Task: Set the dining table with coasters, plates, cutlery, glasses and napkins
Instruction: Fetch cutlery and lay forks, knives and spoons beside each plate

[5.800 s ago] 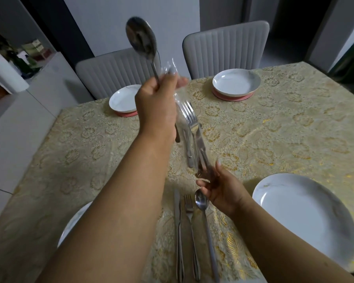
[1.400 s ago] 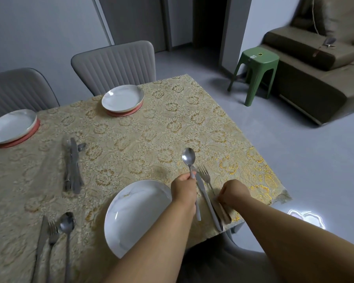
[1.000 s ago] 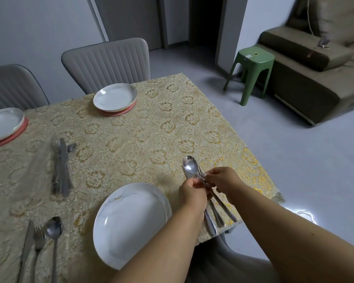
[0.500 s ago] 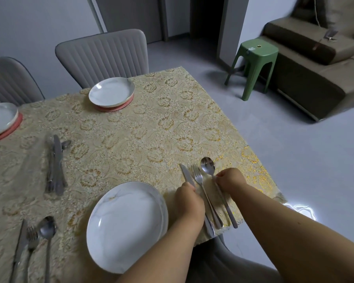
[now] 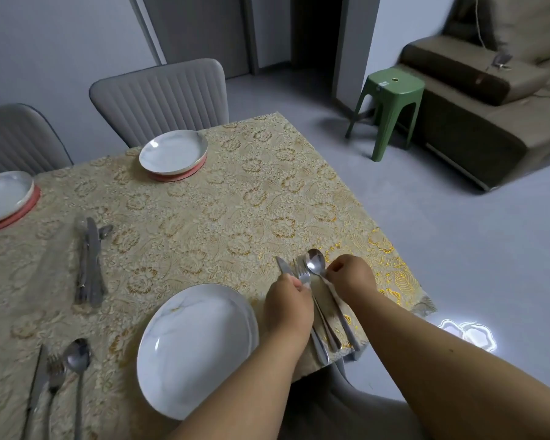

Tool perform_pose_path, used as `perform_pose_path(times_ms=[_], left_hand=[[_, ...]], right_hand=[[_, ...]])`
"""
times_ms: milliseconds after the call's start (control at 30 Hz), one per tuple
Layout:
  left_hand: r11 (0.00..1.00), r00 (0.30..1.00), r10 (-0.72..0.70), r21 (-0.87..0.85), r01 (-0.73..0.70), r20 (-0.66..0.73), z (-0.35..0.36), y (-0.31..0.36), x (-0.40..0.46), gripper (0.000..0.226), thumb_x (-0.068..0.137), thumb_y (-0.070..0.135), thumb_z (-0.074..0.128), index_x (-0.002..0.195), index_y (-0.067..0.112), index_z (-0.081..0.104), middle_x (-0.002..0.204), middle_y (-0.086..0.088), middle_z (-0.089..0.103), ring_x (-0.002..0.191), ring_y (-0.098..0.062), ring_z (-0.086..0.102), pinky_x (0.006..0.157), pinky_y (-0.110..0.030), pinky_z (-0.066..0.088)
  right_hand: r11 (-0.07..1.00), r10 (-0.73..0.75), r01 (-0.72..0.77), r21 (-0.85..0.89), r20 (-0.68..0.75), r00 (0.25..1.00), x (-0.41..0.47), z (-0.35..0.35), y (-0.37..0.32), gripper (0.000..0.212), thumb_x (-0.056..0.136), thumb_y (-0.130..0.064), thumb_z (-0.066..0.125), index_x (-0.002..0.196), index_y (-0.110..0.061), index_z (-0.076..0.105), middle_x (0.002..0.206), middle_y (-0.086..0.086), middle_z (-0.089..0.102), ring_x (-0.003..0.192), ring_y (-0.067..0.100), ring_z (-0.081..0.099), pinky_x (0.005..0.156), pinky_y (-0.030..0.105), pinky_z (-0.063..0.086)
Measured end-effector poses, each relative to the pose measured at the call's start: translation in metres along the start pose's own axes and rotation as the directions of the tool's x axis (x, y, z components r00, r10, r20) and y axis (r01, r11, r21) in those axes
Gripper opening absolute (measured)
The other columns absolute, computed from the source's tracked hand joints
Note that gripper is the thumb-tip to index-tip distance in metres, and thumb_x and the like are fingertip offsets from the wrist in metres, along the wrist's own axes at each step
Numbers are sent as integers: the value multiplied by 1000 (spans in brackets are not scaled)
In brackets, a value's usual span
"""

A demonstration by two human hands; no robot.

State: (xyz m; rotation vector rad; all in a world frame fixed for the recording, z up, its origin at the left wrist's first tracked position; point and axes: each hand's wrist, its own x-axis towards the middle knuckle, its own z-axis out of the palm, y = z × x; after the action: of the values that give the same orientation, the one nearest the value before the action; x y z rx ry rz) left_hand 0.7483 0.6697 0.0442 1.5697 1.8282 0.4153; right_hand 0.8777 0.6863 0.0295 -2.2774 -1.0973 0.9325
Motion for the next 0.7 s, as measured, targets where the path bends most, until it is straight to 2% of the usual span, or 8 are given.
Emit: perform_pose_path(times_ms=[67, 200, 300, 367, 467, 567, 700], left_hand=[[1000, 1000, 28, -14, -28, 6, -4, 6, -1, 10, 95, 29, 52, 98, 23, 59, 93, 7, 65, 80, -14, 59, 65, -26, 41], [997, 997, 66, -42, -64, 41, -8, 22, -6, 10, 94, 25, 51, 98, 22, 60, 96, 1, 67, 86, -21, 63, 66, -28, 45], [994, 994, 101, -49, -98, 49, -9, 42, -12, 16, 95, 28, 51, 105, 19, 60, 100, 0, 66, 89, -22, 61, 64, -28, 40], [992, 992, 115, -50, -112, 54, -8, 59, -15, 16, 96, 29, 50, 104, 19, 60, 97, 2, 64, 87, -21, 60, 62, -27, 37], [991, 990, 128, -39, -126, 58, -4, 84, -16, 15, 96, 32, 51, 100, 21, 60, 92, 4, 64, 80, -17, 57, 56, -26, 36], [990, 989, 137, -32, -136, 60, 13, 118, -13, 12, 94, 32, 51, 92, 24, 60, 90, 5, 66, 83, -17, 61, 64, -27, 43], [984, 985, 155, -95, -148, 73, 57, 187, -14, 12, 90, 30, 51, 88, 24, 61, 88, 4, 68, 82, -17, 64, 68, -28, 48]], right_hand=[[999, -10, 10, 46, 3, 1000, -8, -7, -4, 27, 85, -20, 64, 61, -20, 52, 60, 0, 54, 61, 21, 50, 50, 23, 31], [987, -37, 40, 154, -21, 999, -27, -26, -11, 21, 86, -20, 63, 68, -12, 57, 67, 9, 59, 59, 22, 48, 52, 25, 30], [957, -51, 64, 281, -52, 997, -35, -43, -11, 22, 86, -23, 64, 77, -4, 65, 80, 17, 69, 72, 32, 62, 60, 29, 39], [935, -58, 75, 346, -58, 997, -39, -58, -10, 26, 87, -28, 66, 77, -4, 65, 79, 14, 70, 77, 32, 65, 63, 33, 44], [908, -77, 86, 411, -38, 996, -39, -84, -7, 24, 87, -29, 66, 74, -9, 65, 71, 3, 68, 67, 21, 61, 65, 33, 46], [883, -101, 105, 458, -33, 994, -28, -124, 1, 23, 88, -27, 65, 78, -7, 66, 69, 1, 67, 62, 14, 58, 64, 30, 44], [900, -164, 164, 403, -35, 986, 9, -198, 31, 22, 88, -27, 64, 76, -9, 67, 70, 3, 69, 67, 18, 61, 72, 37, 52]])
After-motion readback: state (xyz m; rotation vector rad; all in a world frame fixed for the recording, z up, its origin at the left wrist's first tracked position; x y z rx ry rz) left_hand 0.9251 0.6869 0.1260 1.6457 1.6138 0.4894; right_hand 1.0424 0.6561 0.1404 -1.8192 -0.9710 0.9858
